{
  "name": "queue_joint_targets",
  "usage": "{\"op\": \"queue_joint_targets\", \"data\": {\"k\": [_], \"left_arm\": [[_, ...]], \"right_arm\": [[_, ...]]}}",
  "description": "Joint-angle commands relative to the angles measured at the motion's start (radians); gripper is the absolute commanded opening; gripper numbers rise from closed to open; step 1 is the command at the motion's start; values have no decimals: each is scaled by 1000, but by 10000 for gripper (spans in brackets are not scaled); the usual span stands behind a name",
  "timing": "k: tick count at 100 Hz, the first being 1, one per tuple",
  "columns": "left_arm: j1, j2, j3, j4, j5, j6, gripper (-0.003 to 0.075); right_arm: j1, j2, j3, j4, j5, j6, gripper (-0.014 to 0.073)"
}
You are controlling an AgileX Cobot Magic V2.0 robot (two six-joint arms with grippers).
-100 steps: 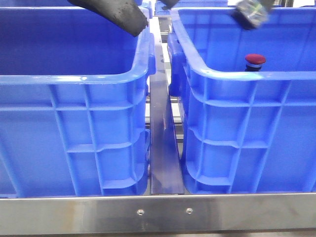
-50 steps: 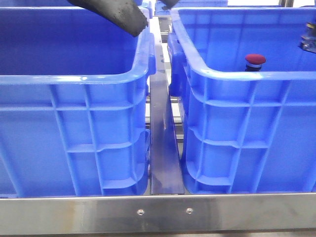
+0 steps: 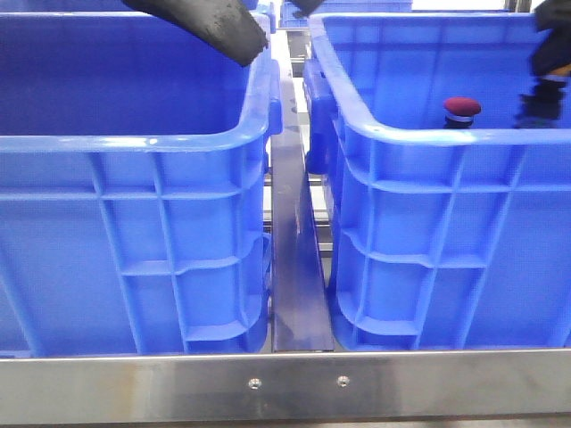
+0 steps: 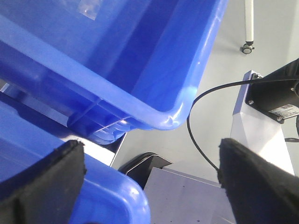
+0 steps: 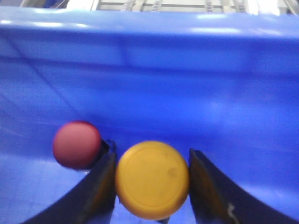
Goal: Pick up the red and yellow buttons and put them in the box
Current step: 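Lower the yellow button beside the red one and open the right gripper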
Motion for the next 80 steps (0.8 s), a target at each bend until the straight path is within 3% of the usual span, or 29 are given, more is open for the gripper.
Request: {"op": "queue_joint_targets", "data": {"k": [1, 63, 71, 80], "left_arm": [[-9, -33, -27, -57, -15, 4, 554], [-9, -33, -27, -58, -17, 4, 554], [-9, -33, -27, -58, -17, 4, 554], [-9, -33, -27, -58, -17, 4, 554]], "right_arm": [[10, 3, -59, 22, -33, -15, 169], [14, 122, -126, 22, -56, -15, 178], [14, 122, -126, 22, -44, -15, 251], [14, 122, -126, 22, -26, -15, 393]]}}
